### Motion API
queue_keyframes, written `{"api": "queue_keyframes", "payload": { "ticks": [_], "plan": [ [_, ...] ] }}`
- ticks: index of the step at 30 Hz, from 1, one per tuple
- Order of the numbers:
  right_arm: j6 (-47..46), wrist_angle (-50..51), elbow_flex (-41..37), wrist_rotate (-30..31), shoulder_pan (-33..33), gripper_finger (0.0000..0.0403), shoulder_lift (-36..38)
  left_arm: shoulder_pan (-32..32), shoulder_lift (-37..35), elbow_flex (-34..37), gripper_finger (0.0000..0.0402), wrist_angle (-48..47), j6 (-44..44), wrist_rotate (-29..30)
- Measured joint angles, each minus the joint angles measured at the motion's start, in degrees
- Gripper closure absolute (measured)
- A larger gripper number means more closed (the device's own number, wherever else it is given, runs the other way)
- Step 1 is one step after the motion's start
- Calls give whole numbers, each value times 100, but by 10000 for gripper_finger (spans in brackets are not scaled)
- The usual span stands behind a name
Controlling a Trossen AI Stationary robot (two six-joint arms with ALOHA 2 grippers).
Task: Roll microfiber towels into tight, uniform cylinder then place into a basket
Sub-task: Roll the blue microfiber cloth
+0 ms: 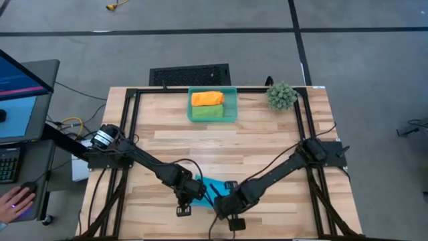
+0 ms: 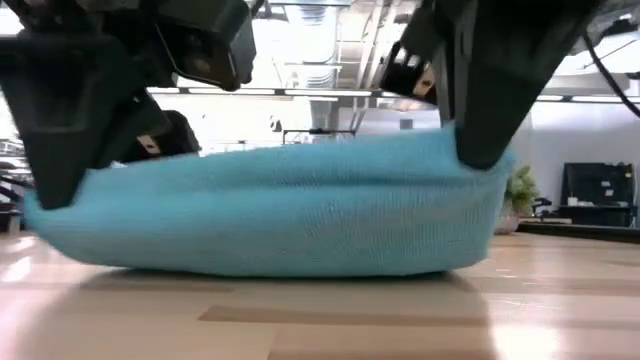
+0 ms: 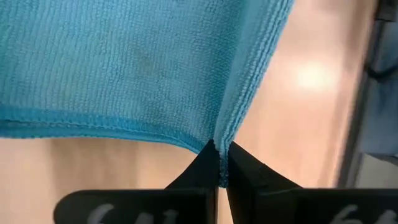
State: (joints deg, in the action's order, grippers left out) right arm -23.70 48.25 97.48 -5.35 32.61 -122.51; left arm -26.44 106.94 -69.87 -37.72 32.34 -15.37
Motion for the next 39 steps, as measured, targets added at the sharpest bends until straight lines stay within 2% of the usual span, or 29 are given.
{"api": "queue_keyframes", "payload": {
  "ticks": [8, 13, 17, 24, 31, 39],
  "plan": [
    [423, -148, -735, -238, -255, 394, 306, 63, -1, -8, 400, 48, -177, 829],
    [843, -450, -1039, -399, -363, 392, 659, 74, -3, -9, 400, 67, -160, 879],
    [893, -1194, -1800, -551, -458, 390, 1056, 74, -3, -7, 400, 74, -142, 949],
    [110, -3497, -3343, -626, -699, 390, 1888, 18, 6, 25, 400, -105, -106, 1306],
    [-178, -4002, -3727, -550, -727, 390, 1906, 24, -2, 8, 400, -248, -26, 1973],
    [-1109, -4888, -4341, -505, -683, 389, 1824, 28, -37, 5, 400, -182, 17, 1904]
  ]
}}
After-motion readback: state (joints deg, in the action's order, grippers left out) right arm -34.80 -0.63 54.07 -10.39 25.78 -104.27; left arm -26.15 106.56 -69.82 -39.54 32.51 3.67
